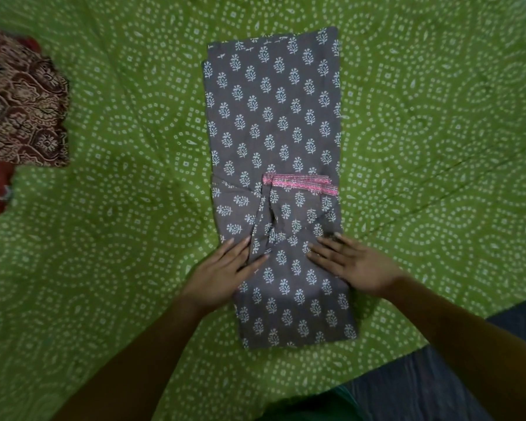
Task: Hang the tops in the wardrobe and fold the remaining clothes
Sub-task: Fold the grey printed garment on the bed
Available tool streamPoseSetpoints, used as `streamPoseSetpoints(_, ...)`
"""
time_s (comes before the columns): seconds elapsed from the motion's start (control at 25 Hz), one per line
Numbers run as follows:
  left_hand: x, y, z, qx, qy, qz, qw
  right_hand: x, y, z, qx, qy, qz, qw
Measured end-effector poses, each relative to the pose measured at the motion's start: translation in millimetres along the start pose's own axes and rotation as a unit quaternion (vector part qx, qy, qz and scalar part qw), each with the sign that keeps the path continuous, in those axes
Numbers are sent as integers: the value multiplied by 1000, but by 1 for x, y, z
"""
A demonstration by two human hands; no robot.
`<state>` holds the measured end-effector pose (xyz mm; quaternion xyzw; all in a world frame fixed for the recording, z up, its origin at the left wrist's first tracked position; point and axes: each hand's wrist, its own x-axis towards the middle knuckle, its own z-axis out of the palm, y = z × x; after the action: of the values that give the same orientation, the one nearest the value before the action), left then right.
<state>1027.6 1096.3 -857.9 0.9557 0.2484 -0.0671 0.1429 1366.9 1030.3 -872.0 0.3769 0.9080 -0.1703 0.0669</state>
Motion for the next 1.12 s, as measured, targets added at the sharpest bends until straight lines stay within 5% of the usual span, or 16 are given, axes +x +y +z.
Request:
streamPoseSetpoints(0.12,21,-3,-17,-166,29,-170,971,21,10,-18,215,-9,161,963)
streamPoseSetpoints(0.24,57,-18,-53,-378,-7,-488,787,50,31,-55,502,44,378,777)
streamPoseSetpoints(0.36,93,-62,-67,-619,-35,-498,606,92,74,-81,692,30,435,575)
streamPoseSetpoints(0.44,105,-98,-32,-688,-34,-462,559,110,91,-86,723,1,452,522)
streamPoseSetpoints(0.56,89,-87,-35,-655,-26,-452,604,107,83,-72,705,29,483,518)
streamPoseSetpoints(0.68,68,-48,-41,-517,51,-455,723,76,50,-48,653,180,498,542)
streamPoseSetpoints(0.8,31,-14,-39,-519,118,-472,703,49,-9,-32,665,253,484,510)
streamPoseSetpoints(1.0,-23,18,-18,-495,112,-516,690,22,-101,-27,643,225,530,505)
streamPoseSetpoints(1.04,-31,15,-17,-453,133,-505,722,14,-105,-26,614,238,527,537)
streamPoseSetpoints(1.08,-36,10,-23,-371,142,-473,787,4,-102,-27,554,231,514,612)
streamPoseSetpoints(1.12,-40,2,-30,-262,139,-399,868,-4,-92,-26,446,199,483,727)
